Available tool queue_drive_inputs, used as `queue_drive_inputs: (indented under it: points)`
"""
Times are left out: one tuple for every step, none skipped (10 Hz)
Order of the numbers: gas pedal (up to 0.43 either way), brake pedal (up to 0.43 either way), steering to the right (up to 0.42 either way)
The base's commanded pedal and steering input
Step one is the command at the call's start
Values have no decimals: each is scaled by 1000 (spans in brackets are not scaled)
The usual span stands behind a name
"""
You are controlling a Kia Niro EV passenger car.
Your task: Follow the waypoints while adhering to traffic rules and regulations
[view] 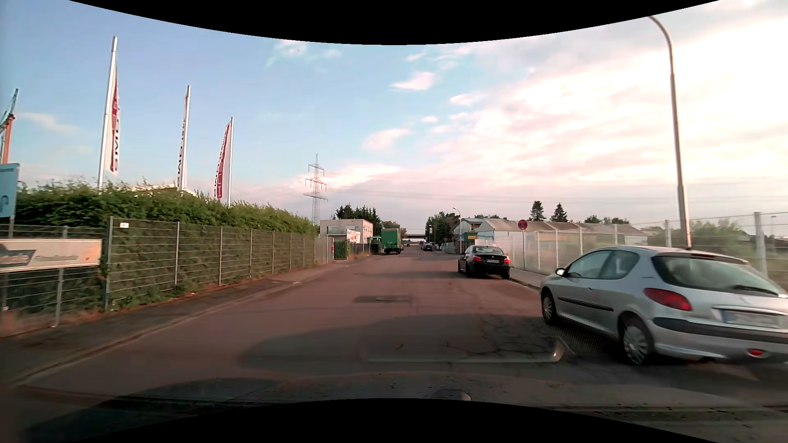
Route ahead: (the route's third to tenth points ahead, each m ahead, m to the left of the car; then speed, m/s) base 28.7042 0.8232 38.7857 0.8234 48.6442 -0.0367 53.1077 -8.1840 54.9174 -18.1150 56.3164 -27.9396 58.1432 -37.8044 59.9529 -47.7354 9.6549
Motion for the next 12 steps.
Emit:
queue_drive_inputs:
  points:
    - [0,0,-2]
    - [0,0,-3]
    - [0,0,-2]
    - [0,0,-2]
    - [0,0,-1]
    - [0,0,-1]
    - [0,0,-1]
    - [0,0,3]
    - [0,6,7]
    - [0,6,8]
    - [0,12,11]
    - [0,30,11]
